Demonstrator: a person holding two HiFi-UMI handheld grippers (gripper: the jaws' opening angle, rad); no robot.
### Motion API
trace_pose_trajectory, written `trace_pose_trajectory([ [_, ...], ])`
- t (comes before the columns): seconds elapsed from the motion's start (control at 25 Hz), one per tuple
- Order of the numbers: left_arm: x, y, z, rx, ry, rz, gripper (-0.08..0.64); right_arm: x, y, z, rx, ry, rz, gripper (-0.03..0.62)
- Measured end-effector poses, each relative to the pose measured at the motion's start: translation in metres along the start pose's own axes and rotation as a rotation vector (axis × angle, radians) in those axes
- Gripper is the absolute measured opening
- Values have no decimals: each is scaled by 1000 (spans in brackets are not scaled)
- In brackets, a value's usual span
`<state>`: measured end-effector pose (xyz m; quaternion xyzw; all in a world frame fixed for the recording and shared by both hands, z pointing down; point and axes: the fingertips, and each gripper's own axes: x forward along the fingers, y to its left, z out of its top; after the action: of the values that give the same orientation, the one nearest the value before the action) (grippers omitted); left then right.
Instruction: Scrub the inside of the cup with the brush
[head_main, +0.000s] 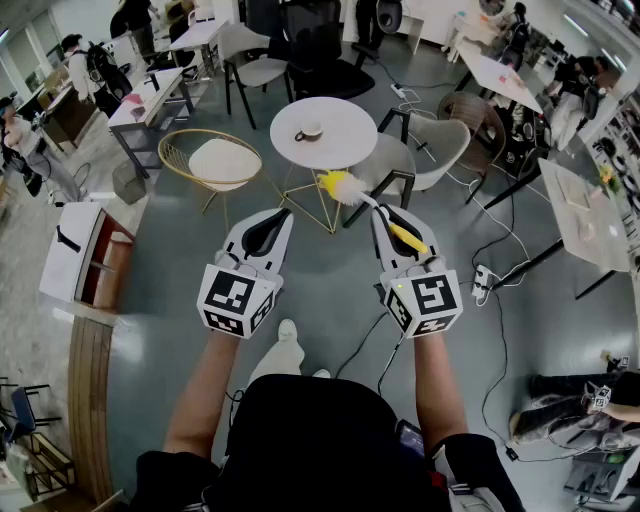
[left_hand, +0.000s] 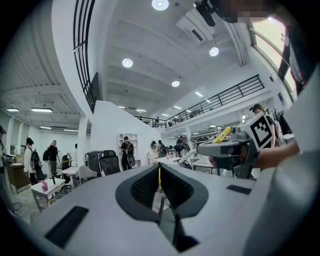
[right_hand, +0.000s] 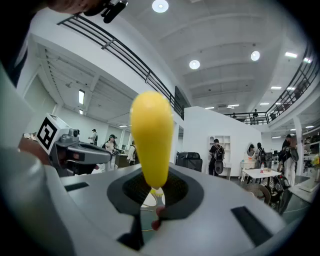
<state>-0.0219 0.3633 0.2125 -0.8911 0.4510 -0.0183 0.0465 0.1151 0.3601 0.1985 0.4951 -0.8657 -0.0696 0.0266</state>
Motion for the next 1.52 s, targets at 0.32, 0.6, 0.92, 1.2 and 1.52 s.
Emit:
trace_pose_trajectory([
  [0.32, 2, -3, -1, -6, 4, 1, 21, -4, 0, -5, 19, 8, -3, 48],
  [0.6, 8, -3, -3, -6, 9, 1, 21, -1, -7, -9, 39, 3, -10, 49],
  [0.92, 27, 10, -9, -13, 12, -8, 21, 18, -17, -12, 43, 1, -14, 48],
  [1.2, 53, 41, -17, -41, 19, -19, 21, 55, -28, -17, 45, 9, -24, 49],
  [1.52, 87, 99, -17, -70, 10, -5, 21, 112, -40, -14, 46, 6, -55, 48],
])
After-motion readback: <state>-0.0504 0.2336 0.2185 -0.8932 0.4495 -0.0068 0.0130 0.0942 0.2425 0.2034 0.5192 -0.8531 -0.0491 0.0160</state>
